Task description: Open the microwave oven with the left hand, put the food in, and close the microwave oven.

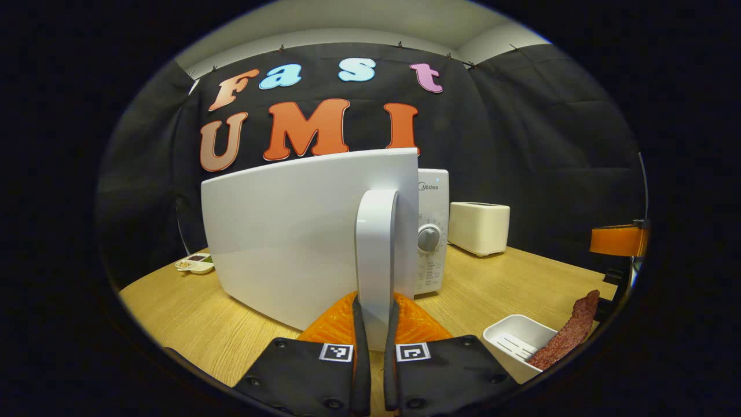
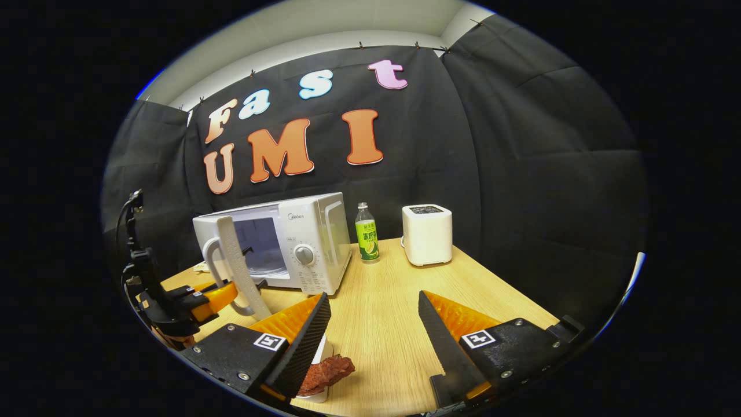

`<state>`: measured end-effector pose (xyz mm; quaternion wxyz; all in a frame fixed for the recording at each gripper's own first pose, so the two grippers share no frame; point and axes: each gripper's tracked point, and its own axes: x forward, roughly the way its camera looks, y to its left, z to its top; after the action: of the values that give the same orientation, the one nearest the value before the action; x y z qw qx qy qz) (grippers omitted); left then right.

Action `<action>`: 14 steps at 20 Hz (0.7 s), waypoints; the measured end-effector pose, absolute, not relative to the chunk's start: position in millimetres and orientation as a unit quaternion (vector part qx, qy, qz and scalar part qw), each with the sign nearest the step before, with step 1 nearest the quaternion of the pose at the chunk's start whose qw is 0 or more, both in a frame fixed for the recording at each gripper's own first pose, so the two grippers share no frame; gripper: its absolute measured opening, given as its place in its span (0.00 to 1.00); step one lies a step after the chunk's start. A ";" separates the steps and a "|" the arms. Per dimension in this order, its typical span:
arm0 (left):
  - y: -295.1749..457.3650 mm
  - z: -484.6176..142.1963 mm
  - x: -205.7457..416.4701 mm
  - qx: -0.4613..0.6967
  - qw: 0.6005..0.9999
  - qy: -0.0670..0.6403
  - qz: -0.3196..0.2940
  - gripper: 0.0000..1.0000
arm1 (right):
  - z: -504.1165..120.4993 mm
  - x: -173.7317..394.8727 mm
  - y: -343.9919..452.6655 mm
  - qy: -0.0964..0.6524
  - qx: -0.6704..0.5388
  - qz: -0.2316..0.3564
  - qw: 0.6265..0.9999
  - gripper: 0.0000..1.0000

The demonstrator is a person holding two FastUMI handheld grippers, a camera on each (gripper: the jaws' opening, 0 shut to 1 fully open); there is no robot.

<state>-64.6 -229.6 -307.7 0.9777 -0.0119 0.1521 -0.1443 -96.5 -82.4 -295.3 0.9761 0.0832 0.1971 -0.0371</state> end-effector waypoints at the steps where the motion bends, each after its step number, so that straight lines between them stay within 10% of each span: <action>1: -221.6 -306.0 -72.2 -0.010 0.978 0.151 -0.142 0.13 | -294.8 -96.8 -81.1 0.197 0.083 -0.037 0.976 0.95; 14: -83.5 -291.5 -143.6 -0.003 0.988 0.130 -0.078 0.12 | -296.0 -103.0 -58.1 0.204 0.076 -0.040 0.975 0.94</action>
<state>-143.6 -83.5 -291.5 0.9885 -0.0028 0.1299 -0.0780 -103.0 -58.1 -296.0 0.9752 0.0762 0.2037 -0.0398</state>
